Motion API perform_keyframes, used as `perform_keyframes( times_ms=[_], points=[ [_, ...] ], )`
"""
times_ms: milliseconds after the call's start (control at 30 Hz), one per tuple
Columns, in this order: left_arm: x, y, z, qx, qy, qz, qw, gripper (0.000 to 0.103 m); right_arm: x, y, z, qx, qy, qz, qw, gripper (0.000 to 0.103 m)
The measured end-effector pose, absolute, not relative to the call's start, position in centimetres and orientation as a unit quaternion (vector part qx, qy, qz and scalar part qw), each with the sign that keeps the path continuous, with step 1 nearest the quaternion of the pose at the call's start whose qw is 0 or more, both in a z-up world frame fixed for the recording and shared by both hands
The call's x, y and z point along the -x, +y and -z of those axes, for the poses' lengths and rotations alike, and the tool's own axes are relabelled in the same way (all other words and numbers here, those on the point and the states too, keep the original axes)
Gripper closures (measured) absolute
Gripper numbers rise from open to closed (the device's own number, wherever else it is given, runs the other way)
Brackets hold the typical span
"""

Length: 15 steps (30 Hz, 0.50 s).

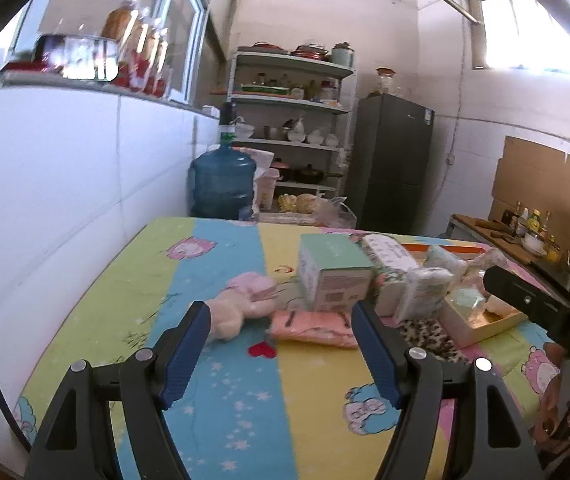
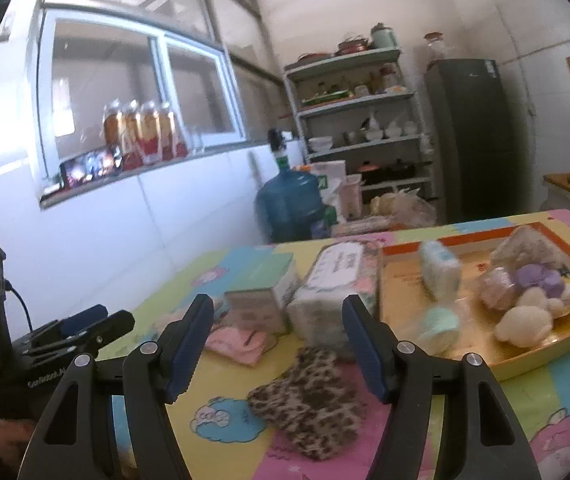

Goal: Organize soft objects
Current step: 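Move both grippers from the box back to the pile of soft items, then grasp the leopard-print cloth with the left gripper while the right grasps the white tissue pack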

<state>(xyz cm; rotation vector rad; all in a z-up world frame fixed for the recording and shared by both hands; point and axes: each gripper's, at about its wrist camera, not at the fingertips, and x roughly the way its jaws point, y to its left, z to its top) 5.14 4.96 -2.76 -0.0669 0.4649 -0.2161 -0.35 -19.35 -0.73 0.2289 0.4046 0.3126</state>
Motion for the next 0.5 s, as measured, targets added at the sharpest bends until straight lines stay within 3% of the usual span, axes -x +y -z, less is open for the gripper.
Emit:
perform_keyframes(
  times_ms=[333, 500],
  points=[
    [-5.0, 7.4, 4.3, 0.048, 0.239, 0.106, 0.964, 0.03, -1.0, -17.5, 3.1, -0.09, 0.25, -0.142, 0.953, 0.034],
    [-5.2, 8.2, 5.0, 0.058, 0.245, 0.108, 0.962, 0.031, -1.8, -17.6, 4.6, -0.074, 0.279, -0.124, 0.95, 0.028]
  ],
)
